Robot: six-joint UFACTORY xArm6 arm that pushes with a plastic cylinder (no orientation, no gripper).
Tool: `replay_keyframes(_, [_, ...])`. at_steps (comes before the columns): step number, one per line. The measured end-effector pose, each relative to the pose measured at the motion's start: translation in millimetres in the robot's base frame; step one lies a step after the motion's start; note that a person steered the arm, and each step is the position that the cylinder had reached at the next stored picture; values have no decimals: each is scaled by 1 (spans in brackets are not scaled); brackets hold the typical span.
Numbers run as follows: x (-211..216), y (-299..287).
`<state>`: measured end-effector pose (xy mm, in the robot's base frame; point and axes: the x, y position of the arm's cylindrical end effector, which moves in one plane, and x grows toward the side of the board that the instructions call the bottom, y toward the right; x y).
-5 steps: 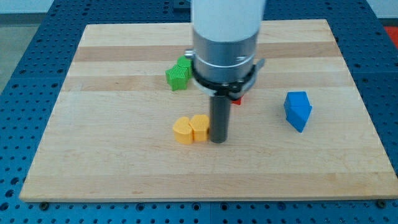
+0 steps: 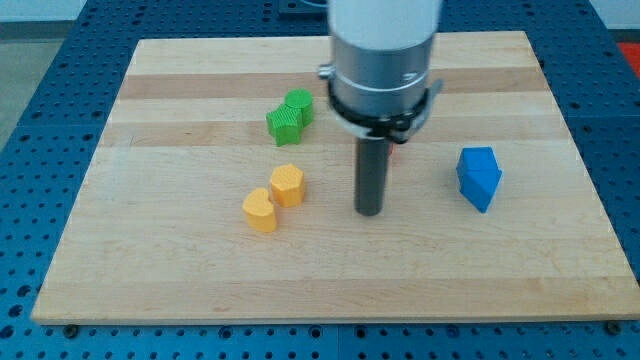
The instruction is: Slide red circle and red star slightly towards down
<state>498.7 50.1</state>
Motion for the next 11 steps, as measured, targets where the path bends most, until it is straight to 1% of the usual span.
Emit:
replay_keyframes(1, [-18,36])
replay_keyframes(3, [-73,45])
replay_keyframes(5, [-138,43])
replay_keyframes(6, [-157,15])
replay_keyframes(7, [-157,3])
replay_keyframes(8, [-144,4])
replay_keyframes(9, [-129,15])
replay_keyframes(11, [-126,33])
